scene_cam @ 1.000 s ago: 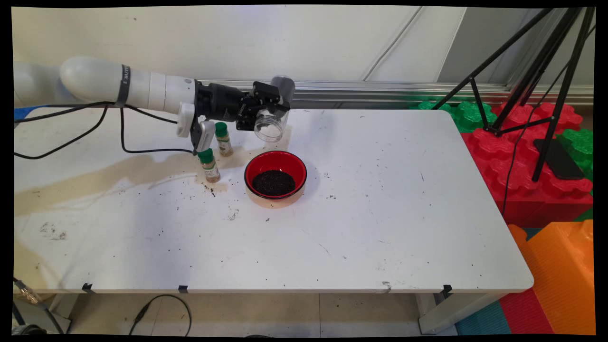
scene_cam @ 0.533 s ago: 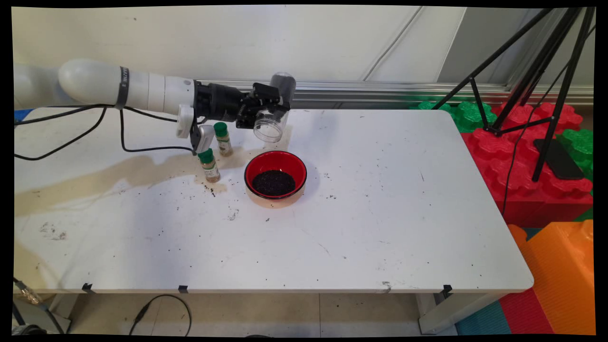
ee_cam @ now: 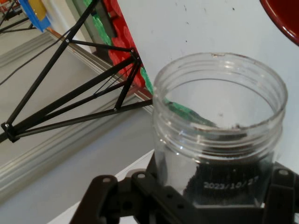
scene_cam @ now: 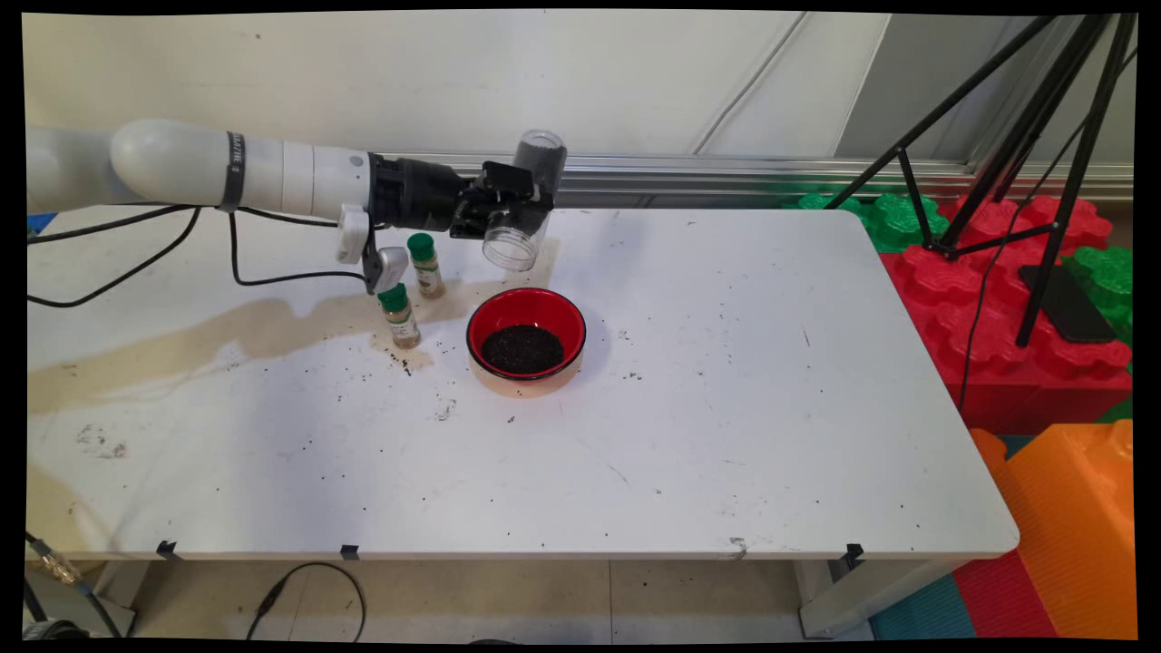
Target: Pour the black seasoning powder in the red bowl
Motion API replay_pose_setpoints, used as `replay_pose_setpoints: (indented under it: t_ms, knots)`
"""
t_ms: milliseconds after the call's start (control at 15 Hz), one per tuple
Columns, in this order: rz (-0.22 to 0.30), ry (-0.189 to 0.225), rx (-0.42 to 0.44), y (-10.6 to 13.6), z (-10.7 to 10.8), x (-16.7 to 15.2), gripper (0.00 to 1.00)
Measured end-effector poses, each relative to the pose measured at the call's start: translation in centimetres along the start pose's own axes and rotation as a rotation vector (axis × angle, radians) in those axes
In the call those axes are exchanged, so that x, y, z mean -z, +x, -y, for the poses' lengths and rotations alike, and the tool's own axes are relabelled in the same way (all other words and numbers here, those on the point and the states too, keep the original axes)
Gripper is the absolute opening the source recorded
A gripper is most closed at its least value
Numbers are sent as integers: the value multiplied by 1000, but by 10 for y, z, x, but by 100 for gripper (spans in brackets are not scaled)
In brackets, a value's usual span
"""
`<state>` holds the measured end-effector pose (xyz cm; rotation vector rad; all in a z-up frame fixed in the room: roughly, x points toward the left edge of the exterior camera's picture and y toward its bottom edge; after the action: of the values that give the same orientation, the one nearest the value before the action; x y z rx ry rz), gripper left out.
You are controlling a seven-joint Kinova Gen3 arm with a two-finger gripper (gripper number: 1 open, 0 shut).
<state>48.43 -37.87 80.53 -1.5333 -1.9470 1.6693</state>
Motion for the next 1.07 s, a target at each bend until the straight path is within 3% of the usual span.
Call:
replay_pose_setpoints:
  t_ms: [1067]
  knots:
    - [17, 9, -211, 1, 0, 1, 0]
